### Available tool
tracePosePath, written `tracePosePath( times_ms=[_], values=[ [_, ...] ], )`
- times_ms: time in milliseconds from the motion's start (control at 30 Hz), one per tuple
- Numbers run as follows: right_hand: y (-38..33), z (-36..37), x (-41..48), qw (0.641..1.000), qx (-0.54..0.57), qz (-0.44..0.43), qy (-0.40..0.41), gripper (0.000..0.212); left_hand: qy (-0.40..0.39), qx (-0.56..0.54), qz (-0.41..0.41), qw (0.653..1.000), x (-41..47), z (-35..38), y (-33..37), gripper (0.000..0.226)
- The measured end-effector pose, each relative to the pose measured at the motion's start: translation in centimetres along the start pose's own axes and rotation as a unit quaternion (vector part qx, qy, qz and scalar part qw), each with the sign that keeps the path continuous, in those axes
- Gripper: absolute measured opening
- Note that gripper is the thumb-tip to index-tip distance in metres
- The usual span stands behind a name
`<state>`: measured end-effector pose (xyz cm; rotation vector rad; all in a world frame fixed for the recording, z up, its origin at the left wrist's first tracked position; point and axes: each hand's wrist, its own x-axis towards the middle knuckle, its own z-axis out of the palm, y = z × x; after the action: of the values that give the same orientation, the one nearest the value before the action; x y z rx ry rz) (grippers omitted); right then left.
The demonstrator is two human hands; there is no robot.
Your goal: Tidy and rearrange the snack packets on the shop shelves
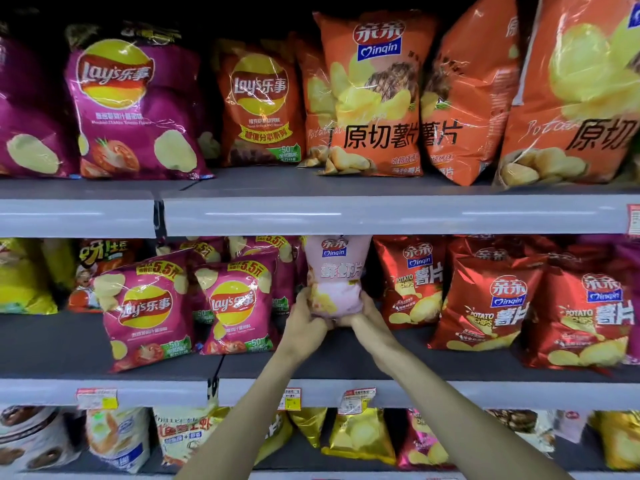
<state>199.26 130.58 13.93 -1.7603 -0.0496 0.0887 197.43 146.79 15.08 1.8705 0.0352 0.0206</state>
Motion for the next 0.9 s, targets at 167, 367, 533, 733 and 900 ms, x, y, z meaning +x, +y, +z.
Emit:
tracePosePath(
  times_ms=[167,367,533,733,900],
  values=[
    [1.3,0.1,0.9,1.0,-0.01,-0.014,-0.001,0.102,-0.003,-0.079,-0.013,0.997,-0.6,0.0,-0.9,0.092],
    [-0.8,-0.2,-2.4,0.995,-0.098,-0.017,0.017,0.079,0.002,0.042,-0.038,0.998,-2.1,-0.6,-0.6,0.064],
    [0.1,-2.0,-4.8,0.98,-0.197,-0.001,0.0,0.077,0.0,0.166,0.007,0.986,-3.8,-0.2,-0.9,0.051],
    [1.8,-6.1,-9.6,0.947,-0.282,-0.114,0.099,0.041,-0.017,0.223,0.1,0.969,-7.2,2.9,0.7,0.04],
    [4.1,-12.6,-12.1,0.904,-0.312,-0.146,0.254,0.017,-0.059,0.181,0.129,0.973,-7.2,8.3,1.6,0.051]
  ],
)
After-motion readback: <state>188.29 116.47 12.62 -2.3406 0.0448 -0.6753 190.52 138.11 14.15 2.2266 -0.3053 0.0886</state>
